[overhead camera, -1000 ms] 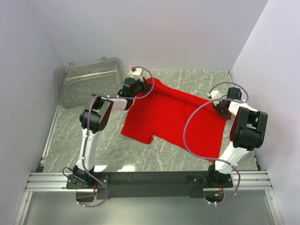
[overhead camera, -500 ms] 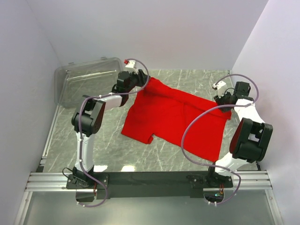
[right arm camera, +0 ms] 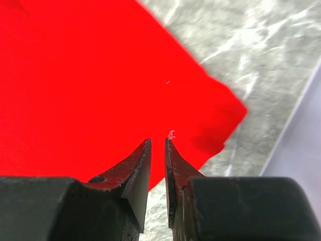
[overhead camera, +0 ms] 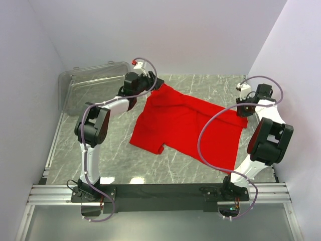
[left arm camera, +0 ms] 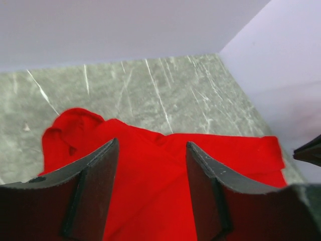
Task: Fold and stack the t-shirts
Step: Fold the tshirt
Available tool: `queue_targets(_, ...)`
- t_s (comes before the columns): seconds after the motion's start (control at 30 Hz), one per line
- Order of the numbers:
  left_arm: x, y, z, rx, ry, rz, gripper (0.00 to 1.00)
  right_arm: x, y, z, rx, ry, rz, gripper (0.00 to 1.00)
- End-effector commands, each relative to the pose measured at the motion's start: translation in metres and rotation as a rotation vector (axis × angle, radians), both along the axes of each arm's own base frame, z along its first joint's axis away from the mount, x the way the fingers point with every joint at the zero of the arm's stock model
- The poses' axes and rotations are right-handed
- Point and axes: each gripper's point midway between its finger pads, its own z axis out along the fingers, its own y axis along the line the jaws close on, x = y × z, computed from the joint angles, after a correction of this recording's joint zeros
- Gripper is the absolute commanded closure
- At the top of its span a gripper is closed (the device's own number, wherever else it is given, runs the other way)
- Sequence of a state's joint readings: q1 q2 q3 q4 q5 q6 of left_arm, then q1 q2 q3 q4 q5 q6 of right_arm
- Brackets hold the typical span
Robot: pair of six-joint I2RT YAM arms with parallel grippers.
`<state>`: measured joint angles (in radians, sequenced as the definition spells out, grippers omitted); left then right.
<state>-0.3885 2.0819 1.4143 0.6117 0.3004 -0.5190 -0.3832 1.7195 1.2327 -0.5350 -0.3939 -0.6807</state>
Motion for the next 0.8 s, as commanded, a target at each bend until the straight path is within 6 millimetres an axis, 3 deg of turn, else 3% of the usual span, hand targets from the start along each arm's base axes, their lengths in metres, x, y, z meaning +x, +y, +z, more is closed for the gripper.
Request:
queue_targets(0.0, 0.012, -0.008, 0.008, -0.066, 0.094, -0.019, 0.39, 0.017, -0.007, 0.021, 0.036, -0.032, -0.050, 0.76)
queue_targets(0.07, 0.016, -0.011, -0.008, -0.059, 0.152, -0.007, 0.39, 0.020, -0.005, 0.024, 0.055, -0.041, -0.049, 0.76)
queue_targets(0.1, 0.024, -0.011, 0.000, -0.064, 0.146, 0.018, 0.39, 0.022, -0.004, 0.025, 0.065, -0.045, -0.058, 0.76)
queue_targets(0.13, 0.027, -0.011, -0.022, -0.034, 0.212, 0.036, 0.39, 0.024, -0.004, 0.027, 0.071, -0.057, -0.058, 0.76)
queue_targets(0.17, 0.036, -0.016, -0.009, -0.037, 0.202, 0.047, 0.39, 0.024, -0.002, 0.028, 0.082, -0.061, -0.064, 0.76)
queue_targets(0.2, 0.042, -0.017, -0.012, -0.025, 0.214, 0.064, 0.39, 0.025, -0.002, 0.029, 0.086, -0.067, -0.068, 0.75)
queue_targets(0.27, 0.046, -0.021, -0.048, 0.028, 0.319, 0.086, 0.39, 0.025, 0.002, 0.030, 0.105, -0.072, -0.068, 0.75)
queue_targets(0.3, 0.056, -0.025, -0.033, 0.021, 0.295, 0.090, 0.39, 0.024, 0.003, 0.032, 0.110, -0.076, -0.071, 0.75)
queue_targets(0.33, 0.060, -0.024, -0.052, 0.050, 0.328, 0.113, 0.39, 0.025, 0.004, 0.033, 0.115, -0.084, -0.072, 0.75)
queue_targets(0.37, 0.063, -0.027, -0.048, 0.051, 0.325, 0.117, 0.39, 0.024, 0.006, 0.035, 0.127, -0.086, -0.074, 0.75)
queue_targets(0.43, 0.062, -0.026, -0.073, 0.073, 0.387, 0.120, 0.39, 0.023, 0.008, 0.036, 0.136, -0.090, -0.075, 0.74)
queue_targets(0.53, 0.061, -0.029, -0.089, 0.079, 0.425, 0.117, 0.38, 0.021, 0.012, 0.037, 0.155, -0.093, -0.073, 0.74)
queue_targets(0.77, 0.065, -0.033, -0.097, 0.092, 0.422, 0.145, 0.40, 0.011, 0.022, 0.034, 0.187, -0.097, -0.068, 0.74)
